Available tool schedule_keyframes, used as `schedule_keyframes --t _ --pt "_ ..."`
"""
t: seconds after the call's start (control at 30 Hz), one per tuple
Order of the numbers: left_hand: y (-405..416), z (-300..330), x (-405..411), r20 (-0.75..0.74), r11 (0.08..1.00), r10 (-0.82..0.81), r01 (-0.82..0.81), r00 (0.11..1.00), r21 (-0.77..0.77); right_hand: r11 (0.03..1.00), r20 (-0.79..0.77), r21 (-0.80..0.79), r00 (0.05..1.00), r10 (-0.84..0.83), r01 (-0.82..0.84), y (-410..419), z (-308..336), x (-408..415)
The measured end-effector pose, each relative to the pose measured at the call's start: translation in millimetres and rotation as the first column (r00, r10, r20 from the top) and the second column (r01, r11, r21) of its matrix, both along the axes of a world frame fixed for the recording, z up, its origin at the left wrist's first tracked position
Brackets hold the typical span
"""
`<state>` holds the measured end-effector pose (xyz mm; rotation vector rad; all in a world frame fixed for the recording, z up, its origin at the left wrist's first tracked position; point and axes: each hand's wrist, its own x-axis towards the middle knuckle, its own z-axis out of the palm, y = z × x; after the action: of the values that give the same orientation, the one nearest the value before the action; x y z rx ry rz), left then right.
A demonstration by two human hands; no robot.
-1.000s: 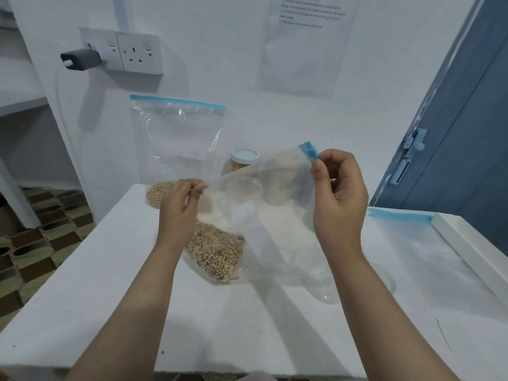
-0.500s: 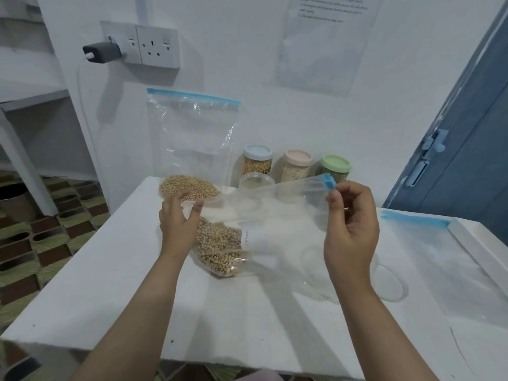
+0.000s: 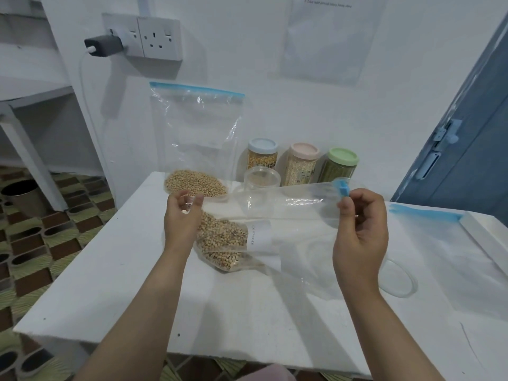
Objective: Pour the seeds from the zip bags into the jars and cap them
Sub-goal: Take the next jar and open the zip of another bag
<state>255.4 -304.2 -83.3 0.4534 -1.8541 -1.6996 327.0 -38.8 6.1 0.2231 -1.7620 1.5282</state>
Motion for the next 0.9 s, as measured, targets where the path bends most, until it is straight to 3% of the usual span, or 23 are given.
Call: schedule_keyframes --t 0.13,0.37,0.57,0.83,0.9 --pt "-6 -5 0 -0.084 0.996 0.04 -0.034 0.996 0.081 1.0 0.004 -0.015 1.0 0.003 -0.003 2 -2 -2" --pt "-8 -11 -1 -0.023 0.999 0.025 -0.025 0.999 -0.037 1.0 -0.012 -0.007 1.0 0.015 -0.015 1 -4 0" --pt "-9 -11 -8 0.037 1.0 0.011 -0.01 0.999 -0.009 1.0 -0.006 0.005 1.0 0.014 -0.014 4 1 -1" --pt "-1 49 -9 -0.288 0.992 0.111 -0.124 0.951 -0.027 0.999 -0.076 -0.032 0.996 -0.041 0.039 19 24 -15" --pt "0 56 -9 -0.31 0.988 0.112 -0.138 0.944 -0.062 0.999 -0.075 -0.028 0.996 -0.044 0.042 19 24 -16"
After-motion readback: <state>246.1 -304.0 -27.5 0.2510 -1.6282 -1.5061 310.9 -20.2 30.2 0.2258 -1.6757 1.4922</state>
